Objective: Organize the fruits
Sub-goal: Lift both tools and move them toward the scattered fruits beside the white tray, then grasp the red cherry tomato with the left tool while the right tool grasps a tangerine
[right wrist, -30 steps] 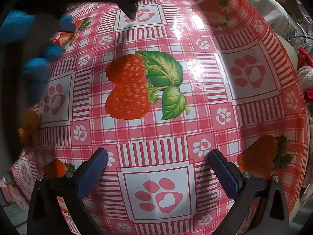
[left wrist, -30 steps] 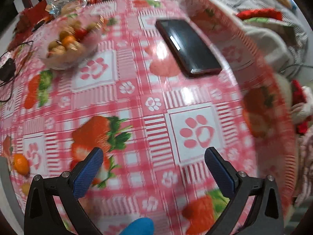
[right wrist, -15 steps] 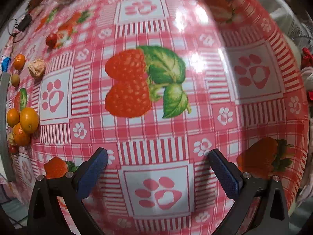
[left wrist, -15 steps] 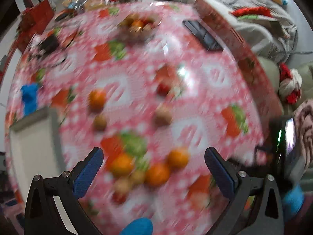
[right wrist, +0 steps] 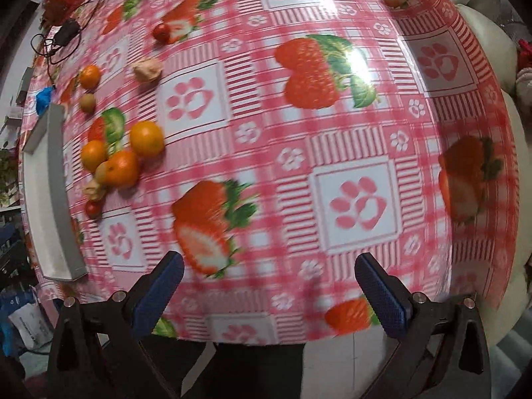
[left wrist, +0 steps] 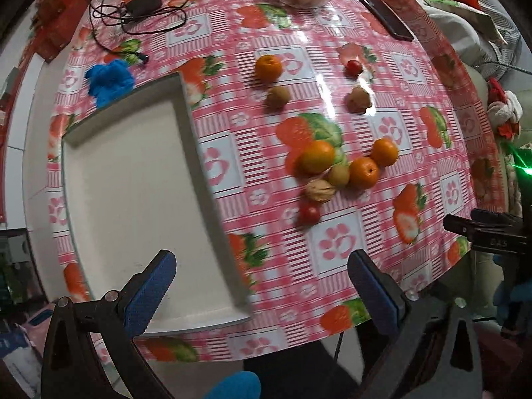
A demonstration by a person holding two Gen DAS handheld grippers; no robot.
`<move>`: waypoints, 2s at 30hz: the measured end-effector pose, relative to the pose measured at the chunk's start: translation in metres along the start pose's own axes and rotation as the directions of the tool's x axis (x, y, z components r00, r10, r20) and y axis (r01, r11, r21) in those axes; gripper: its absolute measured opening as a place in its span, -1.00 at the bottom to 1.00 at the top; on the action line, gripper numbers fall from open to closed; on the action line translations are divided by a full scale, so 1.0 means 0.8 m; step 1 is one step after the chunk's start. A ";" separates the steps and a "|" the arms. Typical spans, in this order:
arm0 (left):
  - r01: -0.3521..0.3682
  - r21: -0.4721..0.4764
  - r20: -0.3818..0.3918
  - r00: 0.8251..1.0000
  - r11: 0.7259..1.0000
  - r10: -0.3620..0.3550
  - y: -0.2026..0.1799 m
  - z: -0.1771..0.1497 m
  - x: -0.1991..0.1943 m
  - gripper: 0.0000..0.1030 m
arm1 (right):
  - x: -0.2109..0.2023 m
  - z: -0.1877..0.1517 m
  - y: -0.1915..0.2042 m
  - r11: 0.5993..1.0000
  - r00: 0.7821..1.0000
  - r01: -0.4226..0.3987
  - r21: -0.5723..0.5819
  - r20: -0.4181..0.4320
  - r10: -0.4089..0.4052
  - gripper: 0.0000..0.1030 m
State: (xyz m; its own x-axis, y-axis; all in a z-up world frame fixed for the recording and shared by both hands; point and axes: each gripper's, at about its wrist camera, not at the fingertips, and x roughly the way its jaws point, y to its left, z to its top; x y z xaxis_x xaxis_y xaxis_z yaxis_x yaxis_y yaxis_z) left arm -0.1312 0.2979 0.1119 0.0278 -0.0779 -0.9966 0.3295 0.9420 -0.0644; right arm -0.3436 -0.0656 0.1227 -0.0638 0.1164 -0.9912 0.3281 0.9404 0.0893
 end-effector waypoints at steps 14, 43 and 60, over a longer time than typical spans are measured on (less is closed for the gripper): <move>0.073 0.060 -0.069 0.995 0.996 -0.069 -0.055 0.004 0.038 1.00 | 0.009 0.007 0.064 0.992 0.998 -0.009 -0.125 -0.056 0.002 1.00; -0.053 -0.096 -0.113 0.993 0.994 0.042 -0.037 0.042 0.166 1.00 | 0.079 0.045 0.085 0.979 0.988 0.039 -0.202 -0.135 -0.068 1.00; -0.064 -0.087 -0.106 0.993 0.994 0.054 -0.066 0.024 0.150 0.47 | 0.109 0.238 0.188 0.983 1.000 0.003 -0.184 -0.015 -0.006 1.00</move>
State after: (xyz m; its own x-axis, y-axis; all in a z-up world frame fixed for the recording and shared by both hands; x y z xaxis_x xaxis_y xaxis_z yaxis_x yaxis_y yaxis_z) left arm -0.1269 0.2328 -0.0030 -0.0545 0.0085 -0.9985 0.2435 0.9699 -0.0051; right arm -0.1201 0.0251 0.0310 -0.0799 0.1154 -0.9901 0.1485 0.9836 0.1026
